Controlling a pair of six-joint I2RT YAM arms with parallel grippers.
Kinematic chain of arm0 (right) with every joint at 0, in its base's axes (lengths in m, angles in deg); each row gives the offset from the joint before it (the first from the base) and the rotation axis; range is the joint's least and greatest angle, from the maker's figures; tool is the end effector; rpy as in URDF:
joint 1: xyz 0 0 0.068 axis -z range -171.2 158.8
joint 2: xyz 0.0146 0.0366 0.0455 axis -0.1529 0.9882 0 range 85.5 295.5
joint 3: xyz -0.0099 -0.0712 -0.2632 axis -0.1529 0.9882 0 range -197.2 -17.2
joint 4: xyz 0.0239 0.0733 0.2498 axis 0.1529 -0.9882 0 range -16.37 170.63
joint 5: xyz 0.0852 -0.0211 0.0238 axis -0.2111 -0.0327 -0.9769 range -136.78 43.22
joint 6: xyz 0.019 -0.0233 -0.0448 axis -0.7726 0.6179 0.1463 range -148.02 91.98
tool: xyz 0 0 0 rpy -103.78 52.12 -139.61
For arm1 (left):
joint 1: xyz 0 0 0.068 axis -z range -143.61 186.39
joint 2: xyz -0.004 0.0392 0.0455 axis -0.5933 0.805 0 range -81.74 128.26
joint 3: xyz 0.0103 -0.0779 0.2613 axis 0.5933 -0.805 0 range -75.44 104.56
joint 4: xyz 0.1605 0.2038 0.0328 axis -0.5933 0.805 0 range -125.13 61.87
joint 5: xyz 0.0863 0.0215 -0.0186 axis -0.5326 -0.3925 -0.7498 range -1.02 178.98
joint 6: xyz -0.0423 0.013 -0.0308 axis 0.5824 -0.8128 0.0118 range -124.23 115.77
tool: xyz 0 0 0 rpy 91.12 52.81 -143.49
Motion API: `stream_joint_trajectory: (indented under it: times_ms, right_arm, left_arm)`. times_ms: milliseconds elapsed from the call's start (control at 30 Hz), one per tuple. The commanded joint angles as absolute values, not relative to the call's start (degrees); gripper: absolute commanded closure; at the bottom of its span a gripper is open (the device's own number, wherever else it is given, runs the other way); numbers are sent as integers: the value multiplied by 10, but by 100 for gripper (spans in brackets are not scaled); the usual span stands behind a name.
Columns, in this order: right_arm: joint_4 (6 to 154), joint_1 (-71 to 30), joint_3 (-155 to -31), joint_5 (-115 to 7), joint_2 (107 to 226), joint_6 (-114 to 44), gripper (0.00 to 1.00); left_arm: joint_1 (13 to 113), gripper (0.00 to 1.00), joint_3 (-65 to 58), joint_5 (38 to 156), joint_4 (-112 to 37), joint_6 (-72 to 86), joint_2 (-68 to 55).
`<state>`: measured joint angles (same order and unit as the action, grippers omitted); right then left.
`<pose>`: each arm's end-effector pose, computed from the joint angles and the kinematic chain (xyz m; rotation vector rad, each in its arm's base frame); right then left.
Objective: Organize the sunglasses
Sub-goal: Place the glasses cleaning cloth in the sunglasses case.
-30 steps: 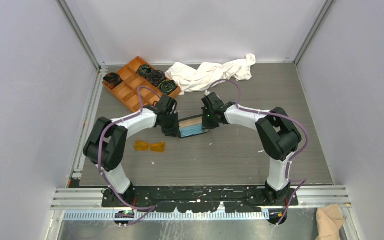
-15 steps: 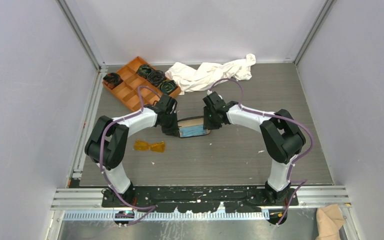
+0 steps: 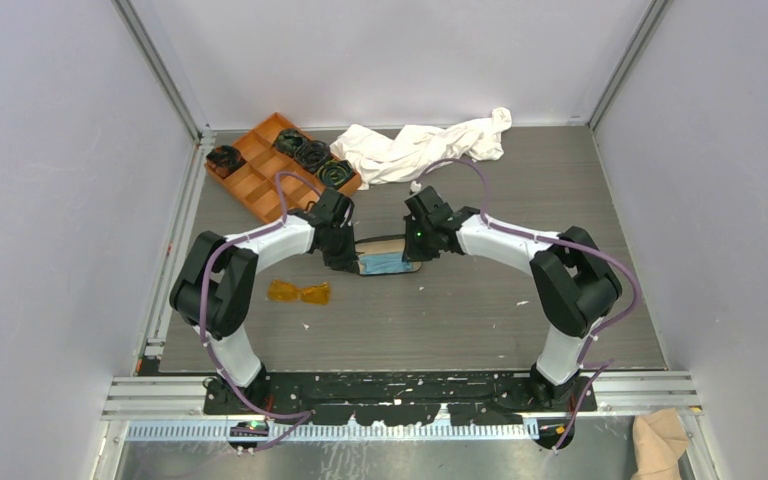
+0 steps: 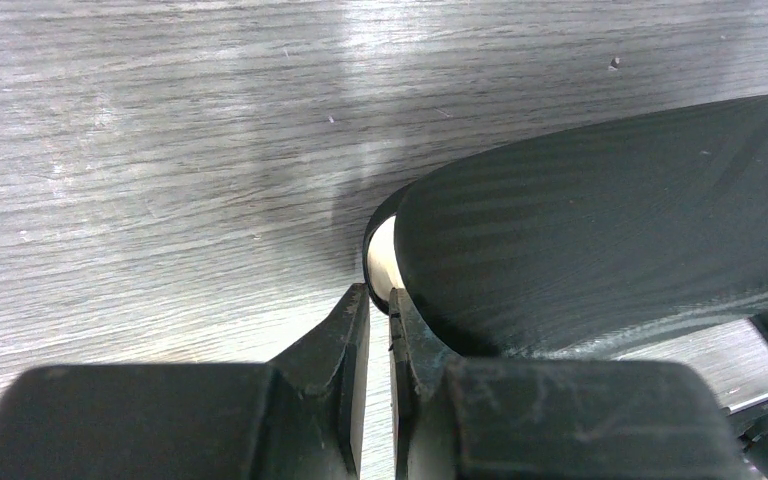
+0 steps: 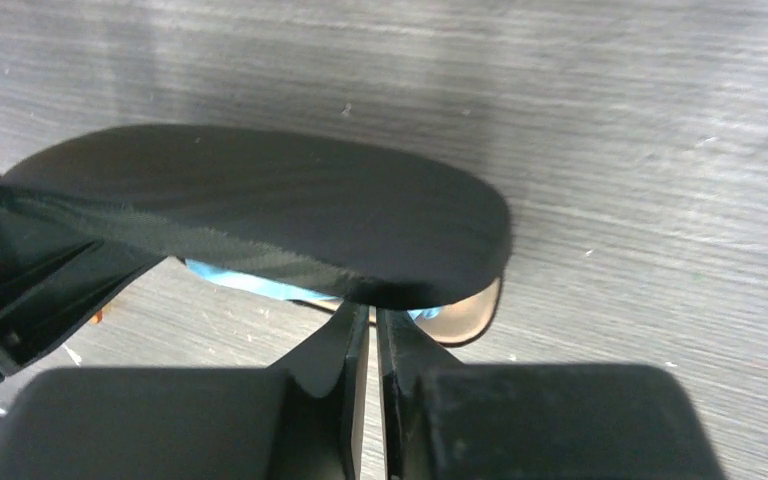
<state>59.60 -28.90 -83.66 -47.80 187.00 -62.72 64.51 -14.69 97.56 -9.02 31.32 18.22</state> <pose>0.2915 0.2261 0.1897 -0.0758 2.6298 0.4927 0.2965 -0.1644 0.1660 -0.1361 2.8075 -0.5037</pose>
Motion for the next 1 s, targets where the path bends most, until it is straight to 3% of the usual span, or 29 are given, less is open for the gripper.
stream_joint_trajectory:
  times_ms: [0, 700, 967]
  right_arm:
    - [625, -300, -830, -498, 1861, -642, 88]
    - [579, -301, -820, -389, 1883, -618, 96]
    - [584, -301, -822, -410, 1844, -624, 96]
  left_arm:
    - [647, 87, -138, 977, -81, 301, 190]
    - [647, 87, -138, 978, -80, 302, 192]
    - [647, 87, -140, 979, -79, 302, 191]
